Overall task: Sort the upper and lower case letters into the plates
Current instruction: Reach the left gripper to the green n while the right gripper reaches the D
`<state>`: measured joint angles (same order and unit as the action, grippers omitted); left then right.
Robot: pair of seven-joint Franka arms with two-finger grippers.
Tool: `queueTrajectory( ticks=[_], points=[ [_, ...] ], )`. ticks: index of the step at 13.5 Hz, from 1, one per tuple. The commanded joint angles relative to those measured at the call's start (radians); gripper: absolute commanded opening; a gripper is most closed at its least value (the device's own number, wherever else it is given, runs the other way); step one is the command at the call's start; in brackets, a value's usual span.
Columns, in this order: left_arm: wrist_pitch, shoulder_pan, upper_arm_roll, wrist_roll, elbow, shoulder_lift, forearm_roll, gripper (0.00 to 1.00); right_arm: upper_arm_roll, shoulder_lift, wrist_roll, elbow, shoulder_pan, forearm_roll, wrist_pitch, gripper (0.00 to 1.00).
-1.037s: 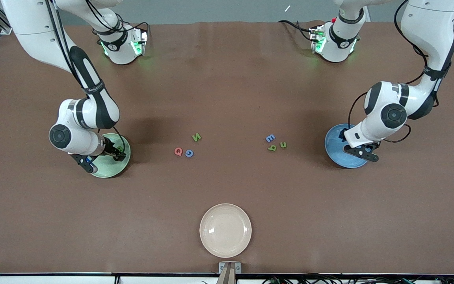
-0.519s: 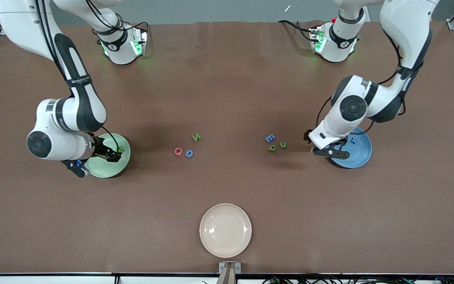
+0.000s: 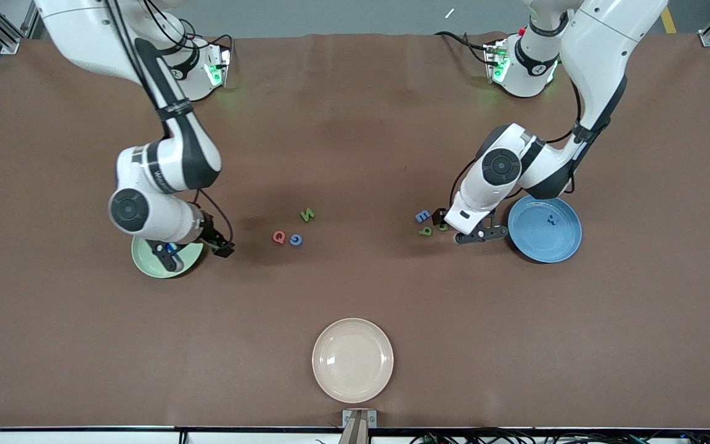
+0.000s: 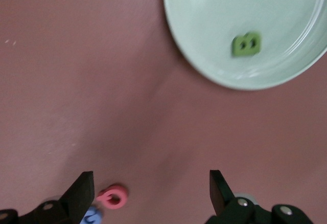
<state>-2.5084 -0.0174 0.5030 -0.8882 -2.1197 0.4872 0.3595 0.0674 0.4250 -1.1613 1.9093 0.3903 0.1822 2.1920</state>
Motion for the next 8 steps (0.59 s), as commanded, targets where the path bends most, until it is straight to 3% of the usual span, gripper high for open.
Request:
queueTrajectory(
  ticks=[1,4,8],
  points=[
    [-0.009,0.005,0.0,-0.105,0.049,0.054,0.107,1.0,0.008,0.04,-0.104,0.013,0.073,0.013,0.101,0.97],
    [-0.009,0.007,0.002,-0.175,0.073,0.088,0.176,0.92,0.008,0.092,-0.149,0.014,0.125,0.013,0.201,0.95],
    [-0.009,0.008,0.003,-0.179,0.069,0.1,0.177,0.86,0.008,0.136,-0.176,0.039,0.177,0.013,0.31,0.88]
  ],
)
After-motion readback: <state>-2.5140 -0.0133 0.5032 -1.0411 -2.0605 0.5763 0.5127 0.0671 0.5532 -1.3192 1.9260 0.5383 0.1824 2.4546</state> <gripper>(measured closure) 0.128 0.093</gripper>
